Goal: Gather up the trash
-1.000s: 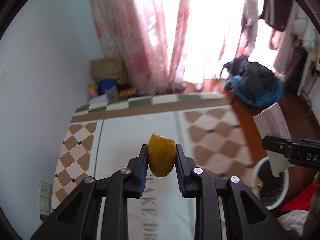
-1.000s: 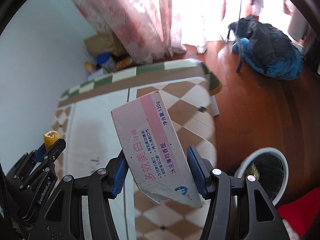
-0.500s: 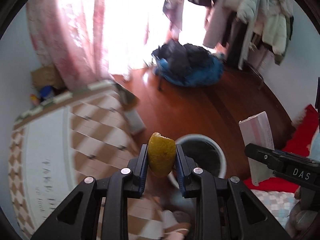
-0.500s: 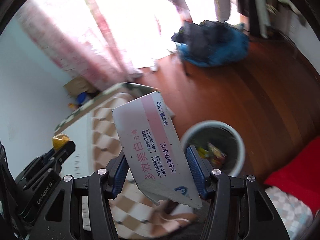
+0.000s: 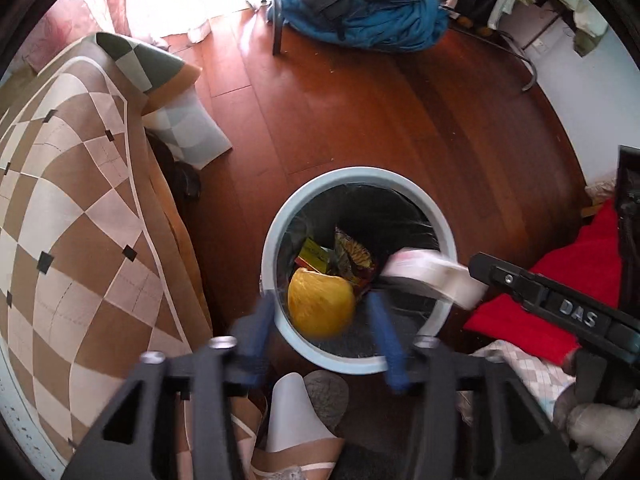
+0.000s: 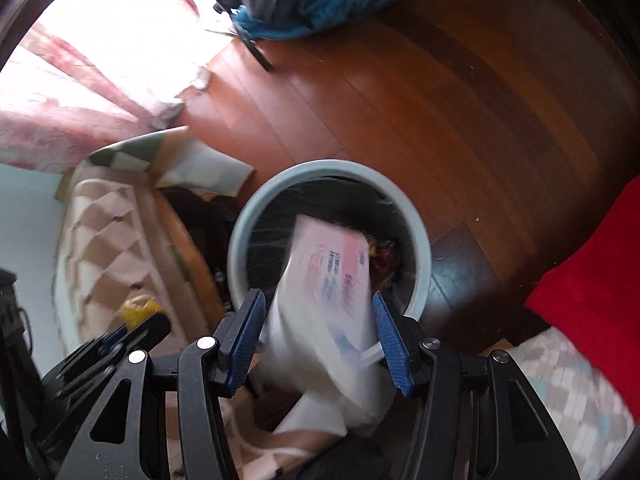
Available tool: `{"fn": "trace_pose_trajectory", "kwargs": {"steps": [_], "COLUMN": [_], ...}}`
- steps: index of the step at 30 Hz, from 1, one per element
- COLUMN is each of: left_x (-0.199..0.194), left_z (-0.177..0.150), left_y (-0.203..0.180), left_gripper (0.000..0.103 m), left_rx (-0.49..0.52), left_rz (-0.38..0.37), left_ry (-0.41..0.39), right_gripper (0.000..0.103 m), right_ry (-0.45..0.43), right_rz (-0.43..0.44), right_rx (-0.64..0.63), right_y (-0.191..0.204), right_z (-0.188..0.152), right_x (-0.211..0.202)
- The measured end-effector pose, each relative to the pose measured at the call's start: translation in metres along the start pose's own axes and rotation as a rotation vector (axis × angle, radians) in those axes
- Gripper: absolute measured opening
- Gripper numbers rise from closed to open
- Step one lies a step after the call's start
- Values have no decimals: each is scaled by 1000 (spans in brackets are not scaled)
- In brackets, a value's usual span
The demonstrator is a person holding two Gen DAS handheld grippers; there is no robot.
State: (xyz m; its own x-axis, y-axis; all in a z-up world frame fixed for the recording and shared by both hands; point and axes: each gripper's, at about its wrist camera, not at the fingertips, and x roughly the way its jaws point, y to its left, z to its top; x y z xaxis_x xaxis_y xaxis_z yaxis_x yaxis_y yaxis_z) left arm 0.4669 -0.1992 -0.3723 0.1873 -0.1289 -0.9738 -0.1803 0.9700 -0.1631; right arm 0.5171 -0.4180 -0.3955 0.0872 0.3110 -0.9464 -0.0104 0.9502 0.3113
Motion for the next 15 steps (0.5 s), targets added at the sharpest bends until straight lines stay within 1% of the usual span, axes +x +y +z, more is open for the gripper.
{"fn": "trace_pose_trajectory", "kwargs": {"steps": [2,4,5,6,7,8,10,13,15], "left_x": [1,1,-1,-2,-5,-9,-17,-32,-46], "left_z": [1,-3,-6,-7,-9,-11,-15,-22,-27], "left_y": [3,3,3,3,3,3,3,5,6], "left_gripper": [78,81,92,101,102,102,102,102,102], "left_rx": [-8,-6,-3,-2,2,5,13,16,17], "left_rz": [9,34,49,54,63,77,105,124,131], "left_ry": [0,5,6,3,-1,-5,-16,-35,-54], "right_gripper": [59,72,76,84,90,92,102,103,103], "right_ry": [11,12,7,4,2,4,11,11,5], "right_rz": [-33,-59,-77,-91,-100,-109,-132,-160,-155], "right_rx": [-10,-13,-14,-18,-23,-29,-39,-39,-39], "right_y": [-3,-6,-6,-5,-7,-7,-7,-9,-8], "right_z": [9,13,13,13,11,7,0,-14,-25], "right_x": [12,17,17,16,14,10,3,-13,-28]}}
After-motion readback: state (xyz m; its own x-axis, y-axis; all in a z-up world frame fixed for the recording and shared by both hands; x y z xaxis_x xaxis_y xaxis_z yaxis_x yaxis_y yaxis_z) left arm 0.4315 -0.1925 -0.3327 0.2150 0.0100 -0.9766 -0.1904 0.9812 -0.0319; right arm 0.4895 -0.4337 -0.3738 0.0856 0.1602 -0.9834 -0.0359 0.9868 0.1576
